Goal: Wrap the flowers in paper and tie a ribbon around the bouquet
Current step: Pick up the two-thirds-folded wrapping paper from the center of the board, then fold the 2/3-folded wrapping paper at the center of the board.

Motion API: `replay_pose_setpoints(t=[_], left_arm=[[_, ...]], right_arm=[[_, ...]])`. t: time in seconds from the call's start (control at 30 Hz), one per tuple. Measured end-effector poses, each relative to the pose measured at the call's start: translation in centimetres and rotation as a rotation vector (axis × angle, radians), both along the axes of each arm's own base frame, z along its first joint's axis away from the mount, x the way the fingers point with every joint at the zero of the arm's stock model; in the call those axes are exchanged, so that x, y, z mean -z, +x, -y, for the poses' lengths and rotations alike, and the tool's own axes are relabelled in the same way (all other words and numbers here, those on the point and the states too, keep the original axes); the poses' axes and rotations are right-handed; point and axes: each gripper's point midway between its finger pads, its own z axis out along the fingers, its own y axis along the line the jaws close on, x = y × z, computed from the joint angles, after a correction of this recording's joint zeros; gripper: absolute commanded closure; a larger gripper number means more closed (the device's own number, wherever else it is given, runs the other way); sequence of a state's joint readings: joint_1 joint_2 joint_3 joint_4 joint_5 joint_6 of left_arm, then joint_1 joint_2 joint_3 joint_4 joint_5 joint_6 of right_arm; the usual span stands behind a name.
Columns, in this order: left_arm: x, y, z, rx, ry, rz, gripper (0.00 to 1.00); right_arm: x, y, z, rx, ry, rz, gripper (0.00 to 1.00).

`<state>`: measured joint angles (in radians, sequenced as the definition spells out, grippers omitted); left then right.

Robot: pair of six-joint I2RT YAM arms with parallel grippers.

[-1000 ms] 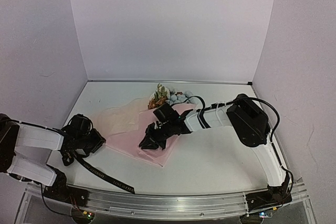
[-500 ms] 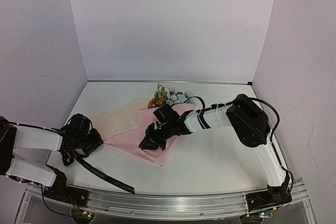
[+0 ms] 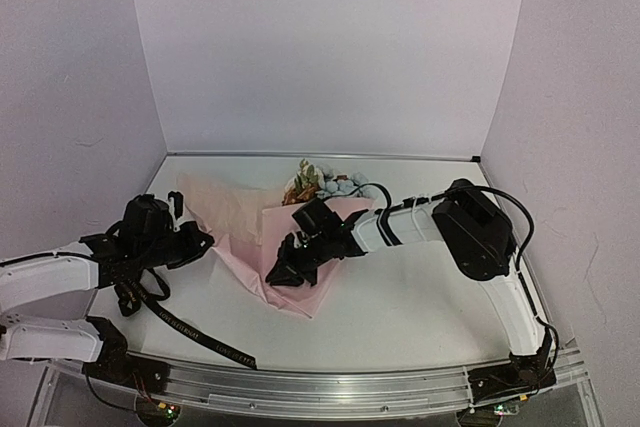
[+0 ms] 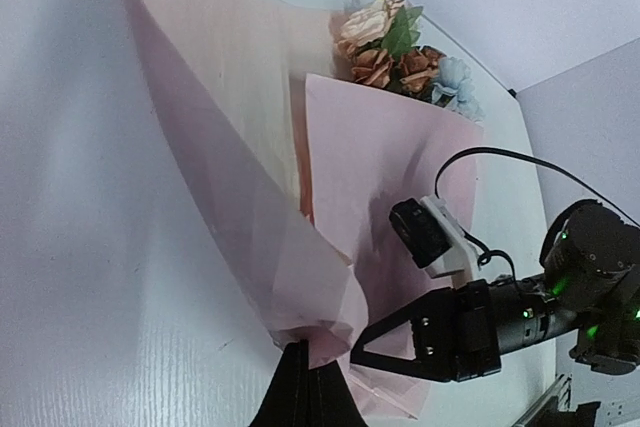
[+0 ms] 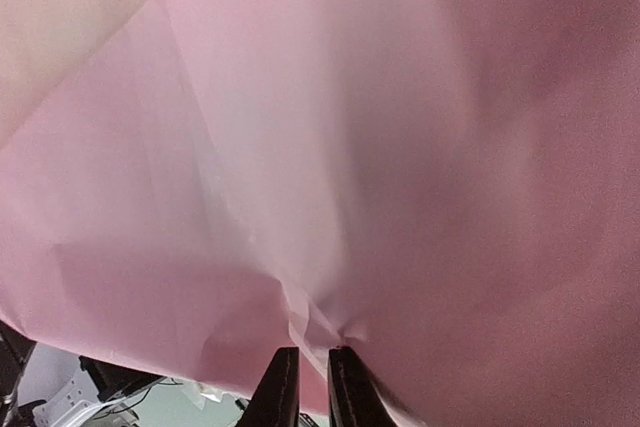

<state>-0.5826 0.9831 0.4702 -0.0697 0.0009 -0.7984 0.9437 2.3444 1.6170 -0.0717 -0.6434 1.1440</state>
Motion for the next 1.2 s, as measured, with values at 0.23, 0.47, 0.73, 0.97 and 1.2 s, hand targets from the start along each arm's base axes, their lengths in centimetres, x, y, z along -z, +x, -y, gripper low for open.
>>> replay_pose_setpoints(t=[0.23, 0.47, 0.73, 0.97, 1.2], left_arm=[[-0.7, 0.8, 1.8, 0.066, 0.022, -0.010, 1.00], [-1.2, 1.3, 3.7, 0.132, 0.005, -0.043, 1.00], [-1.1, 1.0, 3.9, 0.143, 0.008, -0.091, 0.91], [1.7, -0.8, 1.7, 0.033, -0.025, -0.182, 0.35], [7.2, -4.1, 0.2, -0.017, -0.061, -0.323, 0.28]], right_arm=[[0.0, -1.1, 0.9, -0.069, -0.063, 0.065, 0.89], [0.0, -1.8, 1.5, -0.127, -0.120, 0.098, 0.88], [-0.2, -2.9, 2.2, -0.202, -0.210, 0.136, 0.83], [-0.2, -4.0, 2.8, -0.251, -0.263, 0.146, 0.83], [-0.3, -4.6, 2.7, -0.295, -0.281, 0.164, 0.83]])
